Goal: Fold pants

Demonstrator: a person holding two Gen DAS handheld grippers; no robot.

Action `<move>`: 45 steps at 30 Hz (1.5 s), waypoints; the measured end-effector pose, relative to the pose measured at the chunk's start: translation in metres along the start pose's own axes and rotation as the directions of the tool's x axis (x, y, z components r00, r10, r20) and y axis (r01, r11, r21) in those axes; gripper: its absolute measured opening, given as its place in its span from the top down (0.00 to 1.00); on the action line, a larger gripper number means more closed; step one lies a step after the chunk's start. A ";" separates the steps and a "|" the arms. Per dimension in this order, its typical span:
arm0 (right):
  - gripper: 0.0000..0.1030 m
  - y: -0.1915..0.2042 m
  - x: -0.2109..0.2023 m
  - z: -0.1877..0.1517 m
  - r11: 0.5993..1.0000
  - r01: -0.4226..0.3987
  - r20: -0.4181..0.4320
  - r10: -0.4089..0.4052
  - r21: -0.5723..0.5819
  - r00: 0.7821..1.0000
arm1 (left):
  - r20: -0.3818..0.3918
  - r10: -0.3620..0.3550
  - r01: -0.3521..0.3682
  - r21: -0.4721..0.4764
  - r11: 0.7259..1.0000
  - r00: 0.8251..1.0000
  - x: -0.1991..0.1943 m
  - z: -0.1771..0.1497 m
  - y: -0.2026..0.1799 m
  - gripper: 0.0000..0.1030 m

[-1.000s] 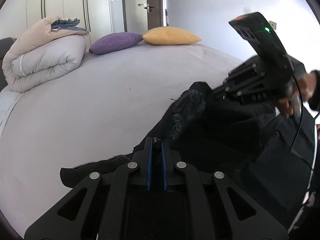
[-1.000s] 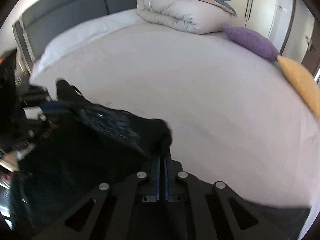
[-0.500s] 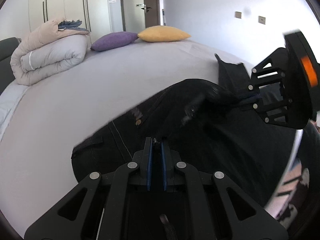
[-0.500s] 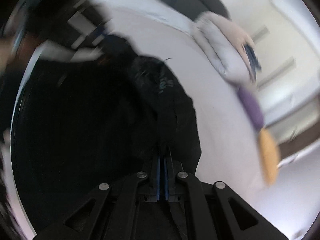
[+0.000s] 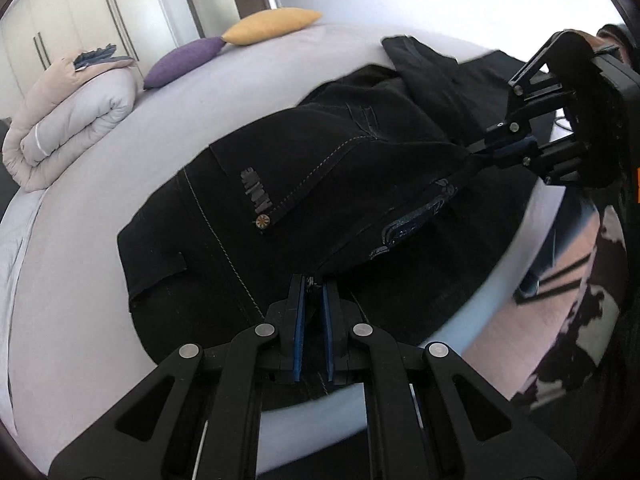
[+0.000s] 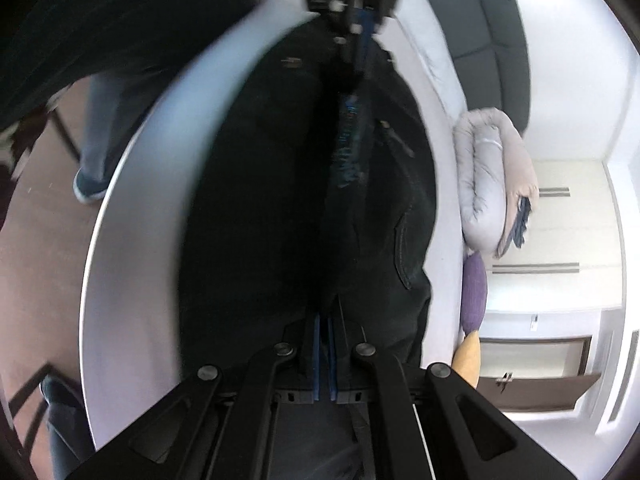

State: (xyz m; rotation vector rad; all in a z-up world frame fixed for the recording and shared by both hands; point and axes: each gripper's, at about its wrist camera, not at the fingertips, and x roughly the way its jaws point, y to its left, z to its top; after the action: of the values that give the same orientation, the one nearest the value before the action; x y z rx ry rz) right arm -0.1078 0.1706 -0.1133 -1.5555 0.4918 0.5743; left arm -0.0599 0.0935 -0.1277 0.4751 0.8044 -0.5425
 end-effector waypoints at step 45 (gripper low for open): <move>0.95 0.040 -0.028 -0.008 0.998 -0.045 -0.042 0.047 0.053 0.998 | 0.030 -0.005 0.009 -0.144 0.989 1.000 -0.026 0.031 0.010 0.87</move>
State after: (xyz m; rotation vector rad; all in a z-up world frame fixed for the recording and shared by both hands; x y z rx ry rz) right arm -0.1540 0.1593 -0.1269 -1.5130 0.5724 0.5595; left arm -0.0521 0.0907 -0.0869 0.3302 0.8115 -0.4928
